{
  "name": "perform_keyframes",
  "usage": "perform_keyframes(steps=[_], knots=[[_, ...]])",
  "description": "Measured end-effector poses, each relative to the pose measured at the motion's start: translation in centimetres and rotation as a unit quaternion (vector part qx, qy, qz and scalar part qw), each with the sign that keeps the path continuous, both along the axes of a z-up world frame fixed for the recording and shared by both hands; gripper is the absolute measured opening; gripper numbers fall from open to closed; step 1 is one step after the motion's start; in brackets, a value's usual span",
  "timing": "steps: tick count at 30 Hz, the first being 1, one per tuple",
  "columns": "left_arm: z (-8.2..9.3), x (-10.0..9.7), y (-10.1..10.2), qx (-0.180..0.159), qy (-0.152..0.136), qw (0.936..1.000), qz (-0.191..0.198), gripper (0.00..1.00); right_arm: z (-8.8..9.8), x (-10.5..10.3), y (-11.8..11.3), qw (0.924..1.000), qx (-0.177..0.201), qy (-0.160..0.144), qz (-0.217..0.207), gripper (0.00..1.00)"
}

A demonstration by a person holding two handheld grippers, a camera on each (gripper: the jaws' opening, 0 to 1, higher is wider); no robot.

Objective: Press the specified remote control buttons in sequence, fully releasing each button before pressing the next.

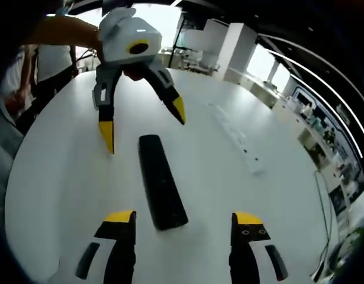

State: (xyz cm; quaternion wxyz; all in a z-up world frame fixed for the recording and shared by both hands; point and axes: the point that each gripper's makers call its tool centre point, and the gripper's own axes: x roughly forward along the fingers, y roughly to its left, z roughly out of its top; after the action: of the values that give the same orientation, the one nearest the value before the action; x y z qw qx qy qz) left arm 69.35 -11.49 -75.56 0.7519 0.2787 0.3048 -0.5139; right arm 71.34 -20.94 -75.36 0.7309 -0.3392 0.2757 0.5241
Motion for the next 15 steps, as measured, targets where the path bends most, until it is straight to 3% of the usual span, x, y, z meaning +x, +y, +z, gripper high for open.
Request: perform_keyframes(steps=[4, 11, 15], knots=[[-0.3, -0.1, 0.0, 0.012, 0.009, 0.9997, -0.017, 0.67, -0.4, -0.6, 0.2, 0.9997, -0.010, 0.014, 0.020, 0.60], [-0.6, 1.5, 0.0, 0.020, 0.012, 0.9991, -0.036, 0.52, -1.3, -0.4, 0.7, 0.9983, -0.023, 0.033, 0.042, 0.51], [-1.0, 1.6, 0.2, 0.028, 0.019, 0.9983, -0.047, 0.52, -2.0, -0.7, 0.9, 0.9969, -0.028, 0.049, 0.055, 0.50]])
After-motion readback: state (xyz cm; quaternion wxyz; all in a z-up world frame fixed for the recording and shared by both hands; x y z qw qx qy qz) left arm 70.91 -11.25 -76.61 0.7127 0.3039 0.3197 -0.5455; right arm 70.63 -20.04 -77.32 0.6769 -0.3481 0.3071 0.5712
